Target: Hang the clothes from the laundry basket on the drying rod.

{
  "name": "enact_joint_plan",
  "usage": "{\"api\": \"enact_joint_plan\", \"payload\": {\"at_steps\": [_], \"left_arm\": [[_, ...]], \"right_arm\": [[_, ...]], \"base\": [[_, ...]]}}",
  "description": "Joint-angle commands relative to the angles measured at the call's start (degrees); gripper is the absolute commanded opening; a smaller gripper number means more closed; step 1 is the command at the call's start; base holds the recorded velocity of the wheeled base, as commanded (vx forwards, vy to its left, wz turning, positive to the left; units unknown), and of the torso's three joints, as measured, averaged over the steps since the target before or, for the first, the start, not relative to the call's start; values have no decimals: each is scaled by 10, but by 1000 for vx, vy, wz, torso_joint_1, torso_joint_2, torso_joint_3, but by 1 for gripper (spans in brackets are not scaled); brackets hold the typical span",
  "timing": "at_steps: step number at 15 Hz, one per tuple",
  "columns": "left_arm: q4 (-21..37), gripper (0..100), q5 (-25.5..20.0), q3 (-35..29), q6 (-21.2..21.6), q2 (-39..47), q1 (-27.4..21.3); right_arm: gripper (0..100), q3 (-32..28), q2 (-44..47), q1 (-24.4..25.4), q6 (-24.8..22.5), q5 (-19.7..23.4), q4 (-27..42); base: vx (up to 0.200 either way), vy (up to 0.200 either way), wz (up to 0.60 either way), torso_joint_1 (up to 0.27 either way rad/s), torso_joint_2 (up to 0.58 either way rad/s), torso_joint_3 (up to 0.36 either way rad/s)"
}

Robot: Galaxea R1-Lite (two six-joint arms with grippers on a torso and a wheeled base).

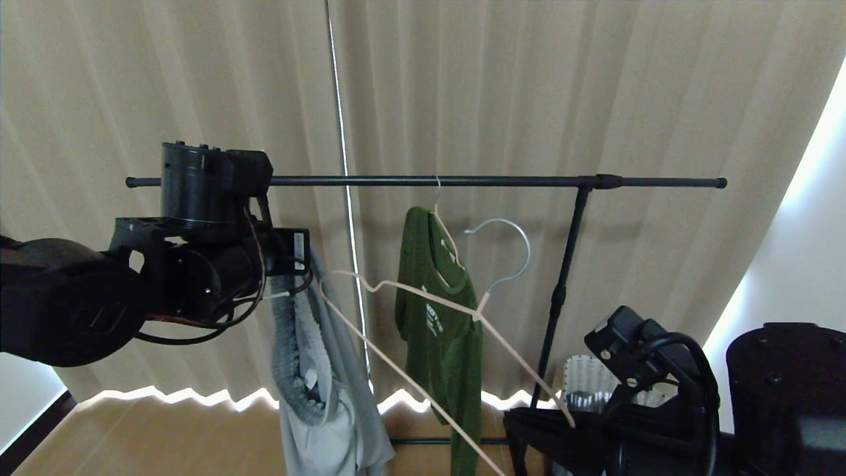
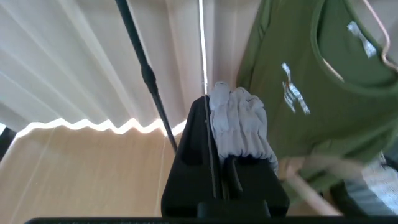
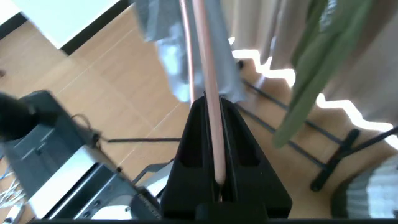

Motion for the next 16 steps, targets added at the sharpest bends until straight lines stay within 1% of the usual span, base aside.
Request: {"api": "enact_joint_plan", "payload": {"at_steps": [1, 2, 3, 4, 9, 13, 14, 15, 16], "left_arm": [[0, 0, 5, -14, -1, 22, -1], [-1, 0, 14, -15, -1, 24, 0], [-2, 0, 42, -16, -1, 32, 2], [-2, 0, 47, -15, -1, 32, 2], [-2, 0, 48, -16, -1, 32, -1], [-2, 0, 48, -19, -1, 30, -1], [0, 0, 48, -18, -1, 29, -1], [1, 0, 48, -17, 0, 28, -1], [2, 0, 48, -16, 2, 28, -1]], "right_arm": [[0, -1, 1, 18, 3, 0, 0], [0, -1, 1, 21, 6, 0, 0], [0, 0, 0, 30, 10, 0, 1], [0, -1, 0, 33, 10, 0, 1], [0, -13, 14, 33, 10, 0, 1], [0, -36, 58, 31, 13, -3, 2], [0, -53, 84, 31, 25, -31, 7], [0, -64, 99, 31, 30, -42, 8], [0, -94, 136, 31, 38, -72, 8]], "base": [[0, 0, 0, 0, 0, 0], [0, 0, 0, 0, 0, 0], [0, 0, 0, 0, 0, 0], [0, 0, 0, 0, 0, 0], [0, 0, 0, 0, 0, 0], [0, 0, 0, 0, 0, 0], [0, 0, 0, 0, 0, 0], [0, 0, 0, 0, 0, 0], [0, 0, 0, 0, 0, 0]]}}
